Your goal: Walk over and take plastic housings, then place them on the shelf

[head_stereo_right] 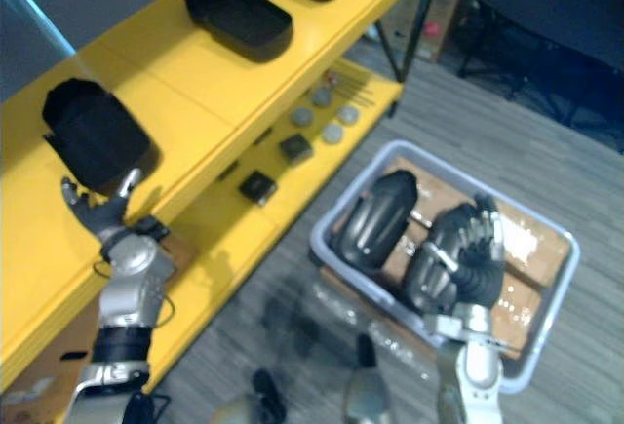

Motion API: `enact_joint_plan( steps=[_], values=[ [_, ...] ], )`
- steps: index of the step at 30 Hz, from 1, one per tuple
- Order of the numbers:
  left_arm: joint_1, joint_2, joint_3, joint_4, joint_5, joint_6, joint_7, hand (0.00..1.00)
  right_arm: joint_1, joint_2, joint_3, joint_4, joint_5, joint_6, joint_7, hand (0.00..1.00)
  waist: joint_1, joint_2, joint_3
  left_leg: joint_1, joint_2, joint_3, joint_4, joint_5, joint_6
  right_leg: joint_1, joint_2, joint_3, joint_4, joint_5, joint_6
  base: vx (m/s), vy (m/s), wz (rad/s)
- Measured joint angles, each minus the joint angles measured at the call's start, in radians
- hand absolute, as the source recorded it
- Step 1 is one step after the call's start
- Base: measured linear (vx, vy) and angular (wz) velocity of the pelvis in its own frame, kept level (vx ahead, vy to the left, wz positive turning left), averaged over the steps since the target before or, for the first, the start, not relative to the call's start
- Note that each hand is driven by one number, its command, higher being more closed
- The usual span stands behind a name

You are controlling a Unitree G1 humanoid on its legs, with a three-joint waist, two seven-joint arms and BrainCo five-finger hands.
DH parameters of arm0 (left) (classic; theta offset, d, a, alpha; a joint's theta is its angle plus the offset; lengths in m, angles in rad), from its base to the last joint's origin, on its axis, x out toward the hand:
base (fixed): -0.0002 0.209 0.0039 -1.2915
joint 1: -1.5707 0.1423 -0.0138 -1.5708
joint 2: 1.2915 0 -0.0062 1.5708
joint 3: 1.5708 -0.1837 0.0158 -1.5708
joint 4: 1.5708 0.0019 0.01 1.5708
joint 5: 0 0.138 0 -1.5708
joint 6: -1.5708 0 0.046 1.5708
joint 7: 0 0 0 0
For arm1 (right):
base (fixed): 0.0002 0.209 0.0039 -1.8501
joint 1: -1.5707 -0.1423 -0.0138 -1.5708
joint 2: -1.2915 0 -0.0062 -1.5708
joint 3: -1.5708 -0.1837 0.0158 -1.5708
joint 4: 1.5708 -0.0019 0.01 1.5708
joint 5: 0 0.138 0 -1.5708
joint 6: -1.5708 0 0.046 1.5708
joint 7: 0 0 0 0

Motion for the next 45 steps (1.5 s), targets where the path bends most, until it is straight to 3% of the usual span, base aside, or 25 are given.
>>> enact_joint_plan(
  steps=[5,13,20,30,33,38,42,43,45],
  values=[
    [-0.009,0.003,0.002,0.026,-0.007,-0.028,-0.001,0.00,0.001,0.000,0.000,-0.008,0.000,0.000,0.010,0.00,0.002,0.002,0.002,-0.001,0.009,0.013,0.011,-0.005,-0.002,-0.009,0.006,0.011,0.007,0.000,-0.001,-0.02,0.004,-0.08],
    [-0.025,0.003,-0.004,0.028,-0.009,-0.029,-0.072,0.00,0.002,-0.001,0.001,-0.044,0.002,0.000,0.018,0.00,0.001,0.003,0.004,-0.001,0.010,0.016,0.014,-0.007,-0.001,-0.010,0.006,0.013,0.007,0.000,-0.001,0.00,0.000,0.00],
    [-0.050,0.003,-0.011,0.027,-0.009,-0.028,-0.077,0.00,0.003,-0.001,0.004,-0.044,0.002,0.001,0.017,0.00,0.002,0.004,0.029,-0.001,0.011,0.016,0.017,-0.007,-0.001,-0.009,0.007,0.013,0.010,0.000,-0.001,0.00,0.002,0.00],
    [-0.056,0.004,-0.023,0.027,-0.009,-0.031,0.024,0.00,0.010,-0.001,0.022,-0.043,0.001,0.001,0.018,0.00,0.001,0.004,0.029,-0.001,0.011,0.016,0.015,-0.007,-0.001,-0.009,0.007,0.013,0.010,0.000,-0.001,0.00,0.000,0.00],
    [-0.028,0.000,0.012,-0.001,-0.002,-0.072,0.094,0.00,0.023,0.002,0.023,-0.044,-0.001,0.000,0.020,0.00,0.001,0.004,0.029,0.000,0.011,0.015,0.011,-0.007,-0.001,-0.009,0.008,0.012,0.009,0.000,-0.001,0.00,0.000,0.00],
    [0.177,-0.054,0.090,-0.293,0.066,-0.158,0.206,0.00,0.087,0.026,0.022,-0.051,-0.006,-0.017,0.014,0.00,0.010,0.005,0.027,0.000,0.008,-0.015,0.004,-0.006,-0.001,0.013,0.007,-0.019,-0.003,-0.003,-0.004,0.00,0.002,0.14],
    [0.352,-0.124,0.078,-0.498,0.123,-0.211,0.195,0.00,0.112,0.041,0.033,-0.089,-0.032,-0.018,0.010,0.00,0.043,0.005,0.024,0.000,-0.003,-0.042,-0.012,0.005,0.000,0.030,-0.001,-0.048,-0.014,-0.005,-0.005,0.00,0.013,0.23],
    [0.401,-0.138,0.068,-0.540,0.122,-0.228,0.153,1.00,0.111,0.041,0.034,-0.089,-0.040,-0.018,0.007,0.00,0.058,0.008,0.017,-0.001,-0.004,-0.048,-0.013,0.006,0.000,0.033,-0.001,-0.053,-0.016,-0.005,-0.006,0.00,0.008,0.25],
    [0.470,-0.150,0.040,-0.598,0.121,-0.246,0.054,1.00,0.109,0.041,0.034,-0.089,-0.045,-0.016,-0.003,0.00,0.066,0.012,0.010,-0.001,-0.011,-0.070,-0.013,0.008,0.001,0.049,-0.006,-0.074,-0.027,-0.006,-0.005,-0.01,0.012,0.28]
  ],
)
